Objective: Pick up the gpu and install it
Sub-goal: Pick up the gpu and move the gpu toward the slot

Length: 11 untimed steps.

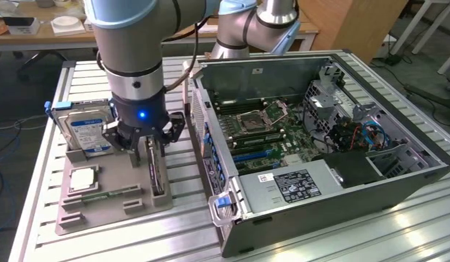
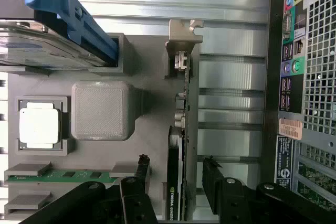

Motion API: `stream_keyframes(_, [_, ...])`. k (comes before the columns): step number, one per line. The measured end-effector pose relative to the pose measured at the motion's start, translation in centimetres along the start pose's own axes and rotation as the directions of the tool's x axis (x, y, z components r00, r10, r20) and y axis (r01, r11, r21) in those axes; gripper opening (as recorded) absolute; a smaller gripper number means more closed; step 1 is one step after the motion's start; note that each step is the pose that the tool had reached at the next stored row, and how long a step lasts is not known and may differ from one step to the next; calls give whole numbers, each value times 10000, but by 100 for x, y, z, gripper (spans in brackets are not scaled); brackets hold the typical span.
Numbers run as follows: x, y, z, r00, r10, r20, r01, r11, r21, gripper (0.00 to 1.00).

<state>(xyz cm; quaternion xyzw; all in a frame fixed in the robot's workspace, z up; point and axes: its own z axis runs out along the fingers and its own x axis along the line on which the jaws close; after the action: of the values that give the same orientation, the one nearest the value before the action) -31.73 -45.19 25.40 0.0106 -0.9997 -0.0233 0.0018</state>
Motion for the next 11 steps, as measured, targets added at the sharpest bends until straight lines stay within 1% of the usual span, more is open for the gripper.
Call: stream_keyframes(11, [15,-12,173,10000,1,1,-1,10000,0,53])
